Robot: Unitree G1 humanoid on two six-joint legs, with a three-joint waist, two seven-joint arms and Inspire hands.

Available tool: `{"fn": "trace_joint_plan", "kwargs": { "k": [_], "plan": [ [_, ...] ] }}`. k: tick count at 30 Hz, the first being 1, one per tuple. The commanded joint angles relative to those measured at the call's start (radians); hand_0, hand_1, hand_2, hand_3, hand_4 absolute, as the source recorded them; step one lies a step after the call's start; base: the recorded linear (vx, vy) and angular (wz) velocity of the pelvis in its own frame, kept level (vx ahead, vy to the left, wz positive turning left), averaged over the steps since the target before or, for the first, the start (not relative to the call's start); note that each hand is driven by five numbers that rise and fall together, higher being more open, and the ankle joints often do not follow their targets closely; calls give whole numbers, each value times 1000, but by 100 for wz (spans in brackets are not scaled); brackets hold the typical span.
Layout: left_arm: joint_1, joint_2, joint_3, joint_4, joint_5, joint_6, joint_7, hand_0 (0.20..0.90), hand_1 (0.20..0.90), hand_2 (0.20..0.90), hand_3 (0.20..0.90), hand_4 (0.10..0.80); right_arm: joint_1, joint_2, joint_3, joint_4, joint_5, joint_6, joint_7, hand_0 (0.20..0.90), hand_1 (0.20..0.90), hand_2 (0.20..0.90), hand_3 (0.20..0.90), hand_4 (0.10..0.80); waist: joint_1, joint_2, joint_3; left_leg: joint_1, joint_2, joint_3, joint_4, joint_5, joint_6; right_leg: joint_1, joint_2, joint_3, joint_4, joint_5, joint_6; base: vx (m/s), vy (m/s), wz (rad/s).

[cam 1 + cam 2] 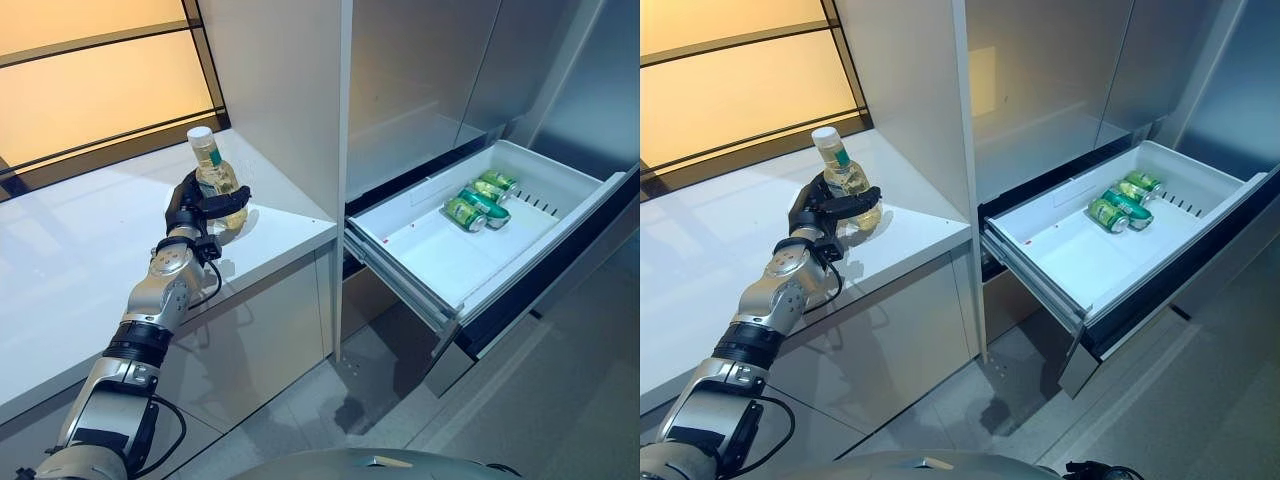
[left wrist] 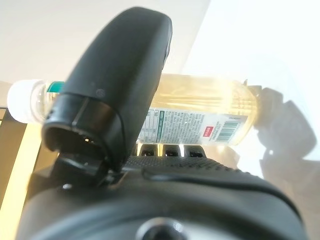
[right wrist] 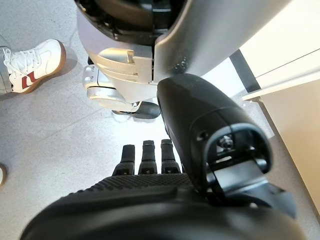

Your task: Put drinks into fridge and close the fridge

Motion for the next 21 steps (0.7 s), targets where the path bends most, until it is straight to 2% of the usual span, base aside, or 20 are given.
{"fn": "trace_joint_plan", "kwargs": {
  "k": [1,16,21],
  "plan": [
    [-281,55,14,39,-5,-146,-3,300,300,300,200,100,-18,15,50,24,-23,-9,42,900,900,900,900,800,8,5,-33,25,-30,-3,10,-129,12,-59,1,3,27,10,70,0,0,0],
    [-278,67,22,-41,30,-196,-1,300,300,300,200,100,-24,4,104,10,-131,-54,63,900,900,900,900,800,22,-2,-35,19,-30,-13,8,-127,10,-59,-4,-8,23,10,72,0,0,0],
    [-279,84,14,-107,36,-199,-15,300,300,300,200,100,-36,-7,169,-31,-255,-93,109,900,900,900,900,800,34,-4,-34,15,-32,-23,6,-124,8,-59,-7,-19,22,12,72,-21,-4,0]
  ]
}}
